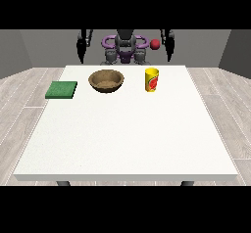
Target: Pick the cup and pour the ball into the bowl, then pick the bowl and place it on the pad
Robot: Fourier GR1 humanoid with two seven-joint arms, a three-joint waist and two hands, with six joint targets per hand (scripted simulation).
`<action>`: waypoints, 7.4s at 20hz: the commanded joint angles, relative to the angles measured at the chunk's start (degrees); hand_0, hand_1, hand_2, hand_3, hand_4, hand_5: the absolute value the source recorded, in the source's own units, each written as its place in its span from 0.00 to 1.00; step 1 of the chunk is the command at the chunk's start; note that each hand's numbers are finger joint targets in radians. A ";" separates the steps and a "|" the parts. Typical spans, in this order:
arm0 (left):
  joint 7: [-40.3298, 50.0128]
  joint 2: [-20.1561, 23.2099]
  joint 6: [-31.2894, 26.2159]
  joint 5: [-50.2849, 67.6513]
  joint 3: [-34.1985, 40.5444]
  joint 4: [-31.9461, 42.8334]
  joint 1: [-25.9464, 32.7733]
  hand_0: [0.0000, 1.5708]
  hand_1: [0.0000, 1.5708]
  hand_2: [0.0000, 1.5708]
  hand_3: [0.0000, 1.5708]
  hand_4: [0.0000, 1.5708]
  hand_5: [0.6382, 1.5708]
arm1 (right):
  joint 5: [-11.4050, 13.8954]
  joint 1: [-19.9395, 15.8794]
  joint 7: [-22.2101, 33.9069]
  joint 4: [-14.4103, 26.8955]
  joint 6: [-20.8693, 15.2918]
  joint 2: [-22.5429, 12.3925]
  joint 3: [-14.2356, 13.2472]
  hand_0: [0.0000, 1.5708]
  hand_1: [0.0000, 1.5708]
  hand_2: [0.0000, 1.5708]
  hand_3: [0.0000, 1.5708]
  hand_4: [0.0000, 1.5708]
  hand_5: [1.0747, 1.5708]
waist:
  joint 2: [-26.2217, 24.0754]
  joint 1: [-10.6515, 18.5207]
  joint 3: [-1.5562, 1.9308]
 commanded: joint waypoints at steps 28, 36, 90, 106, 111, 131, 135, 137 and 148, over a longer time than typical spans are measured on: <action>-19.02 2.52 -4.75 7.14 14.95 14.54 -12.78 0.00 0.00 0.00 0.00 0.00 0.95 | -13.13 -4.66 -8.59 0.74 15.07 -8.30 -14.51 0.00 0.00 0.00 0.00 0.00 1.00 | 5.65 -3.94 -1.39; -28.98 -1.92 1.33 3.07 13.92 28.72 -20.44 0.00 0.00 0.00 0.00 0.00 0.95 | -12.66 -8.13 -10.50 3.49 17.11 -9.50 -14.71 0.00 0.00 0.00 0.00 0.00 1.00 | 8.99 -6.07 -1.39; 1.98 9.88 25.25 -43.26 -7.72 50.66 -47.81 0.95 0.95 1.00 1.00 0.96 0.67 | -12.95 -11.03 -15.34 27.60 24.94 -16.11 -20.88 0.00 0.00 0.00 0.00 0.00 1.00 | -2.59 -4.26 -1.28; 20.19 -0.28 15.24 -78.05 -32.94 56.92 -57.81 0.95 0.95 1.00 1.00 1.00 0.45 | -13.99 -12.69 -17.78 32.77 28.57 -18.07 -22.04 0.00 0.00 0.00 0.00 0.00 1.00 | -4.08 -6.48 -1.27; 23.10 -1.03 9.20 -90.31 -43.02 60.66 -60.26 0.97 0.97 1.00 1.00 0.96 0.63 | -12.78 -12.50 -18.33 33.37 28.62 -16.23 -20.23 0.00 0.00 0.00 0.00 0.00 1.00 | -4.81 -7.16 -1.24; 21.35 -1.67 22.89 -64.47 -12.97 47.32 -47.83 0.75 0.75 0.92 0.81 0.93 0.57 | -14.80 -7.79 -12.49 31.72 25.08 -13.90 -21.30 0.00 0.00 0.00 0.00 0.07 0.99 | -8.40 -0.23 -2.15; 17.92 -6.56 29.39 -46.82 -4.95 40.89 -41.02 0.00 0.00 0.00 0.00 0.40 1.00 | -14.19 -10.36 -13.61 29.99 23.60 -10.84 -19.56 0.00 0.00 0.00 0.00 0.22 0.99 | -2.46 -1.63 -2.96; 14.24 -6.61 30.09 -37.55 -2.98 37.64 -38.22 0.00 0.00 0.00 0.00 0.00 0.97 | -13.62 -11.88 -13.34 29.39 21.71 -9.02 -18.68 0.00 0.00 0.00 0.00 0.21 0.99 | -0.17 -1.83 -2.79; -12.77 -6.69 12.83 -10.05 -3.36 27.04 -23.76 0.00 0.00 0.00 0.00 0.00 0.99 | -6.89 -15.22 -13.26 28.48 3.20 3.89 -14.54 0.00 0.00 0.00 0.00 0.20 1.00 | 1.80 6.59 -1.43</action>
